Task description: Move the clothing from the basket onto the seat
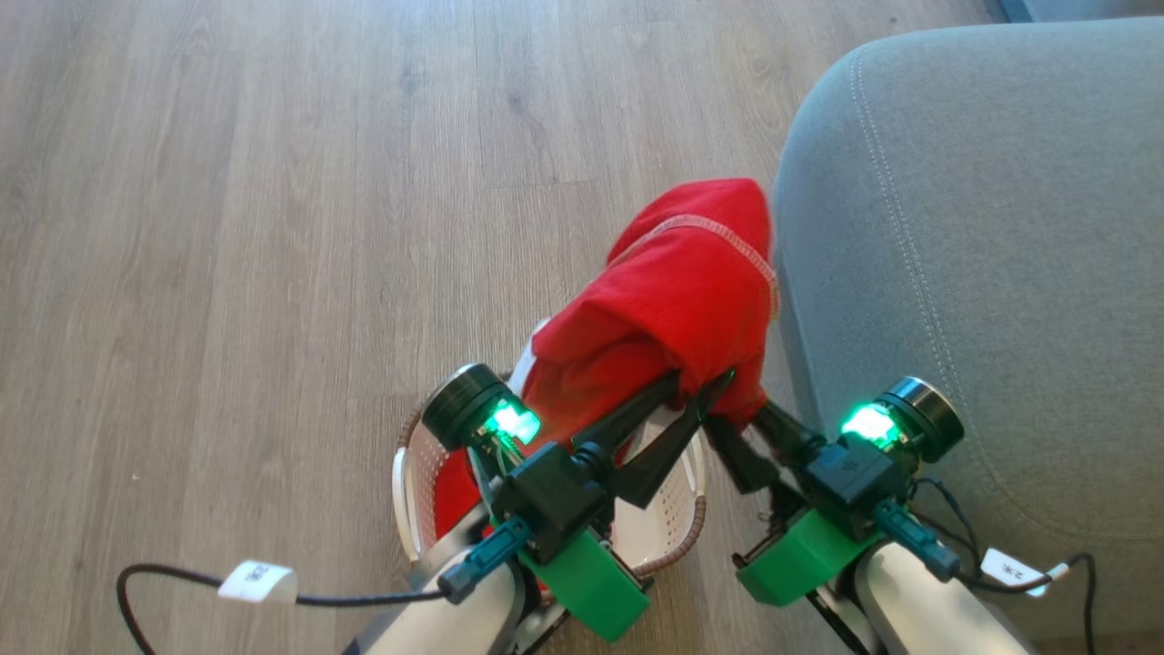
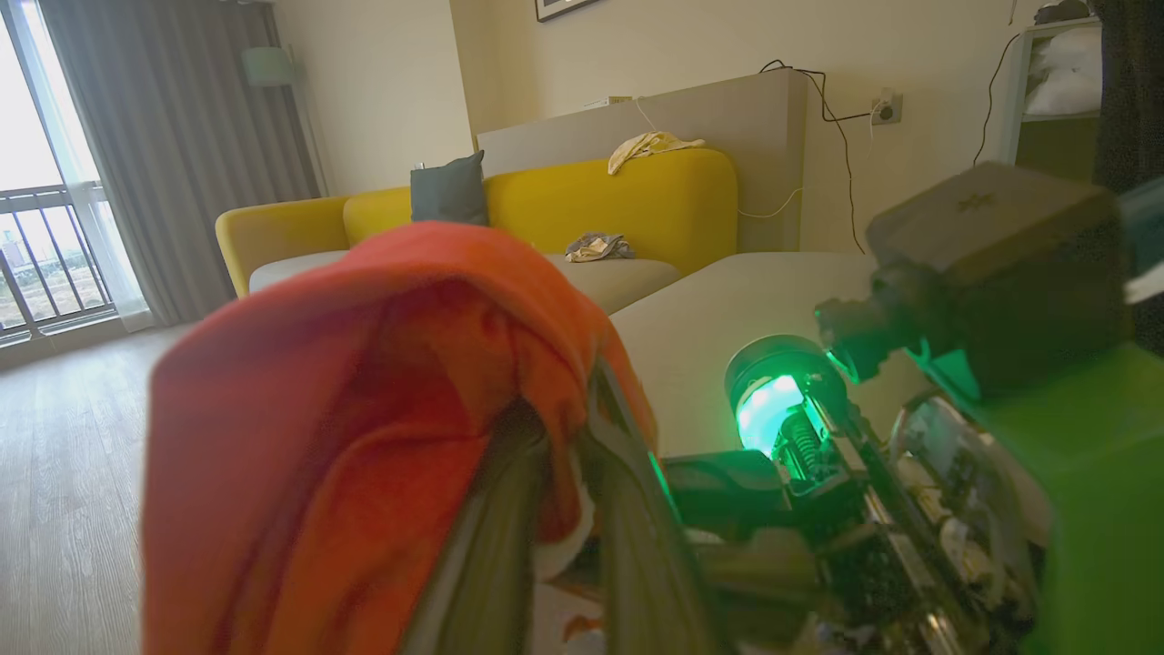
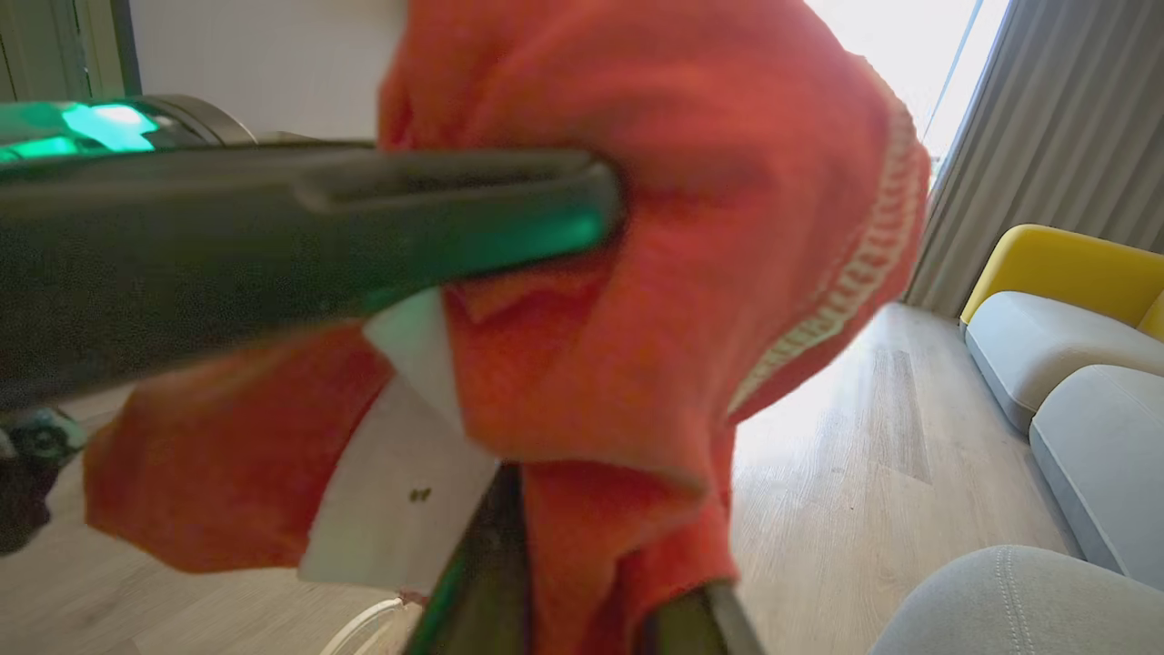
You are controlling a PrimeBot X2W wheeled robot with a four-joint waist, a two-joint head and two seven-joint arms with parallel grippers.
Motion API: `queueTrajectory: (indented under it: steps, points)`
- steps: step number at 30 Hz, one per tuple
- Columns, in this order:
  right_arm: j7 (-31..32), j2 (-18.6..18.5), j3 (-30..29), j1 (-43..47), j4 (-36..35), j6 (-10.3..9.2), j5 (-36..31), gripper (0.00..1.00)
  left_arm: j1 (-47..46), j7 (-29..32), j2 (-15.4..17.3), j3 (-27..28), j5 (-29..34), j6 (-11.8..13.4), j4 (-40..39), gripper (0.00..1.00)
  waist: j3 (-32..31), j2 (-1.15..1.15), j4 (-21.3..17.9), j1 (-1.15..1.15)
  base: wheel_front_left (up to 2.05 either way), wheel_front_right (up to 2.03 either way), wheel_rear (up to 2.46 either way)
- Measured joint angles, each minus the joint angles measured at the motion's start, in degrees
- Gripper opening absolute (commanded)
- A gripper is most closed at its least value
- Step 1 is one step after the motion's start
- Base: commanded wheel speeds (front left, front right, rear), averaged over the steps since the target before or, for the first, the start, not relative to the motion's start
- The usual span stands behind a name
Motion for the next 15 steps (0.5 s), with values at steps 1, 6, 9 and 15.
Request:
queueTrajectory:
  steps: [1, 6, 9, 15]
  points:
    - [0.0, 0.2, -0.1, 0.0, 0.0, 0.0, 0.4, 0.0, 0.0, 0.0, 0.0, 0.0, 0.0, 0.0, 0.0, 0.0, 0.0, 0.0, 0.0, 0.0, 0.0, 0.0, 0.0]
    - [0.0, 0.6, -0.8, 0.0, 0.0, 0.0, 1.8, 0.0, 0.0, 0.0, 0.0, 0.2, 0.0, 0.0, 0.0, 0.0, 0.0, 0.0, 0.1, 0.0, 0.0, 0.0, 0.0]
    - [0.0, 0.8, -1.3, 0.1, -0.2, 0.0, 2.9, 0.0, 0.0, 0.0, 0.0, 0.2, 0.0, 0.0, 0.0, 0.0, 0.1, 0.0, 0.2, 0.0, 0.0, 0.0, 0.0]
    - [0.0, 1.4, -3.1, 0.3, -1.3, 0.0, 4.9, 0.0, 0.0, 0.0, 0.0, 0.5, -0.4, 0.0, 0.0, 0.44, 0.0, 0.0, 0.5, 0.0, 0.0, 0.0, 0.0]
